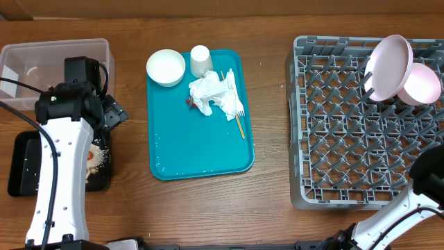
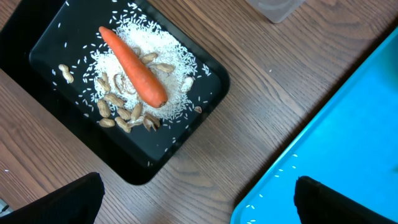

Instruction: Sort waste into correct bins and load items into the dishwasher rack

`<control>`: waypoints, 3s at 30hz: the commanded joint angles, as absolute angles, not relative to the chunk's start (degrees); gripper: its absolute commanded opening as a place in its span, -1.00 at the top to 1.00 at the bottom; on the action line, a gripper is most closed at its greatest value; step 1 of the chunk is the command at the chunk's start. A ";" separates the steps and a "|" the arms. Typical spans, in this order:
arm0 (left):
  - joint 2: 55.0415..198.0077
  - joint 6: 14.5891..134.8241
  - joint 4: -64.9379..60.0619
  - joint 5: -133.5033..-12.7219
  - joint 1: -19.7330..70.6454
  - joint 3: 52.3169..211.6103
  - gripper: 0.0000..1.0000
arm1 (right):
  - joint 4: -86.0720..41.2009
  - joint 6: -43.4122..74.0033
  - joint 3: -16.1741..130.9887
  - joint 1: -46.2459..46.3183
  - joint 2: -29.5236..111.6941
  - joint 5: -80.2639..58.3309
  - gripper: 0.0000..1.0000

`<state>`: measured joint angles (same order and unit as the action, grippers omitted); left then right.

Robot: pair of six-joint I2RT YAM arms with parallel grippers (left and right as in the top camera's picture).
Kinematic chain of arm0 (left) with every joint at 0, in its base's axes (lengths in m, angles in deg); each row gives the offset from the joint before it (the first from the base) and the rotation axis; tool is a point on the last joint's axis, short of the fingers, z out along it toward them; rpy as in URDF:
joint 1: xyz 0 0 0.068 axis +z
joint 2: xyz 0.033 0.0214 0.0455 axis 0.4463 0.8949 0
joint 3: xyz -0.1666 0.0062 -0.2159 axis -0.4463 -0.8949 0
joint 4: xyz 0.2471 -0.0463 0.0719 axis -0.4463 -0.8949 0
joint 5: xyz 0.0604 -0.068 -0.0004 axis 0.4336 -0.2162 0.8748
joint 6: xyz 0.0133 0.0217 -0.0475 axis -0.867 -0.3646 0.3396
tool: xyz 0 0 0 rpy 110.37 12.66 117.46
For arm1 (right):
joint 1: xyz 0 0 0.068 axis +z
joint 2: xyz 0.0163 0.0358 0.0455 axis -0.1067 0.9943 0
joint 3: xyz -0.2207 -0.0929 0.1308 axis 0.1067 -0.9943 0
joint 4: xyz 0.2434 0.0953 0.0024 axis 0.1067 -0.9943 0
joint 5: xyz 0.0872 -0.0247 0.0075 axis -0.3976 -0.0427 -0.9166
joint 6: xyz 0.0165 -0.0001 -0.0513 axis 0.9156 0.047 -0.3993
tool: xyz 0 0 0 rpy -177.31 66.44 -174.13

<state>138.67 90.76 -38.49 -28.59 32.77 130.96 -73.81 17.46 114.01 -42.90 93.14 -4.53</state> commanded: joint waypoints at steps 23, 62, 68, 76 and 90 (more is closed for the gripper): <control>138.51 90.08 -38.38 -28.63 32.85 131.59 -1.00 | -59.89 17.90 94.84 -43.21 94.21 -2.52 0.87; 138.51 90.08 -38.38 -28.63 32.85 131.59 -1.00 | -72.35 19.45 120.74 -43.36 91.67 -2.54 0.84; 138.51 90.08 -38.38 -28.63 32.85 131.57 -1.00 | -71.25 19.43 116.39 -43.36 93.84 -2.56 0.85; 138.51 90.08 -38.38 -28.63 32.85 131.59 -1.00 | -61.88 18.57 98.79 -43.08 94.21 -3.15 0.92; 138.51 90.08 -38.38 -28.63 32.85 131.57 -1.00 | -63.38 17.46 102.79 -43.16 90.14 -5.49 0.92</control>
